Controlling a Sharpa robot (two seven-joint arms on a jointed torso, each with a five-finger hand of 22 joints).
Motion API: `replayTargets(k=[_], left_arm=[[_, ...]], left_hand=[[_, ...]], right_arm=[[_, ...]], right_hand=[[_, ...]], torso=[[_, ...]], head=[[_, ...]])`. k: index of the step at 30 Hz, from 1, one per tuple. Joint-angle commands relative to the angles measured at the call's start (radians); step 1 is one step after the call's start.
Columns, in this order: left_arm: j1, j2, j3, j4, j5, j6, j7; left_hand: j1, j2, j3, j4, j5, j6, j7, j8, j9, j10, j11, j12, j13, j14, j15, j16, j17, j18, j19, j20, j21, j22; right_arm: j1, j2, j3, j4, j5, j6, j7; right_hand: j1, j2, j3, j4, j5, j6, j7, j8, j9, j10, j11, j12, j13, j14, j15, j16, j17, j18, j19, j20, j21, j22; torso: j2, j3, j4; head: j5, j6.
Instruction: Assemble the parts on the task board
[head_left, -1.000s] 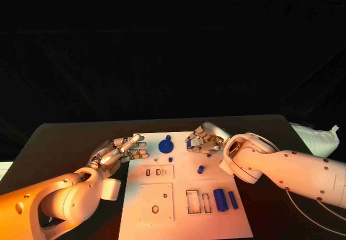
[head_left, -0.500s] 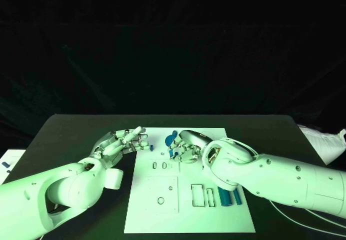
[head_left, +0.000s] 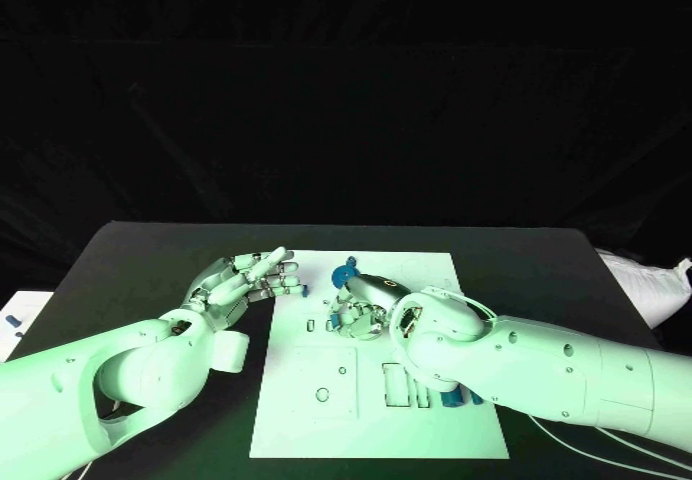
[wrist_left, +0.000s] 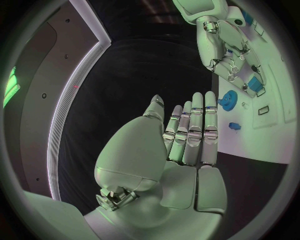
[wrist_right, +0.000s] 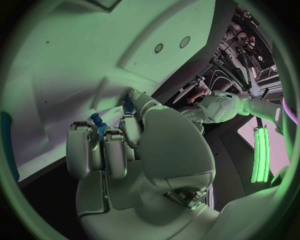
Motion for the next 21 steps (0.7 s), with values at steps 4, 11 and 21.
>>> replayTargets(k=[4, 11, 21], left_arm=[[0.000, -0.001, 0.000, 0.005, 0.004, 0.022, 0.010], [0.000, -0.002, 0.000, 0.006, 0.004, 0.023, 0.009], [0.000, -0.002, 0.000, 0.006, 0.004, 0.025, 0.008]], left_hand=[[0.009, 0.000, 0.001, -0.006, 0.002, 0.007, 0.000, -0.004, -0.001, 0.005, -0.002, -0.004, -0.001, 0.008, 0.000, -0.003, 0.001, 0.012, 0.005, 0.001, 0.000, -0.001], [0.009, 0.000, 0.001, -0.006, 0.002, 0.007, 0.000, -0.004, -0.001, 0.005, -0.002, -0.004, -0.001, 0.008, 0.000, -0.003, 0.001, 0.012, 0.005, 0.001, 0.000, -0.001], [0.009, 0.001, 0.001, -0.008, 0.002, 0.007, 0.001, -0.006, -0.001, 0.005, -0.002, -0.006, -0.001, 0.008, 0.000, -0.005, 0.003, 0.011, 0.005, 0.001, -0.001, -0.002]], right_arm=[[-0.011, -0.002, -0.005, -0.004, -0.055, 0.045, -0.030], [-0.014, -0.010, -0.005, 0.007, -0.072, 0.057, -0.040], [-0.015, -0.025, -0.005, 0.017, -0.087, 0.071, -0.051]], right_hand=[[-0.009, 0.013, 0.001, 0.004, 0.004, 0.013, -0.003, 0.005, 0.043, 0.010, -0.016, 0.001, 0.011, 0.100, 0.002, 0.000, 0.234, -0.012, -0.004, 0.003, -0.005, 0.004], [-0.016, 0.009, -0.002, 0.006, 0.003, 0.013, -0.003, 0.005, 0.044, 0.009, -0.017, 0.000, 0.010, 0.099, 0.002, -0.001, 0.232, -0.012, -0.004, 0.003, -0.005, 0.004], [-0.019, 0.007, -0.003, 0.007, 0.002, 0.013, -0.004, 0.004, 0.045, 0.009, -0.017, -0.001, 0.010, 0.099, 0.002, -0.001, 0.232, -0.012, -0.004, 0.003, -0.005, 0.004]], torso=[[0.001, 0.0012, 0.0002], [0.002, 0.0025, 0.0006], [0.002, 0.0027, -0.0004]], head=[[0.001, -0.001], [0.002, 0.001], [0.004, -0.004]])
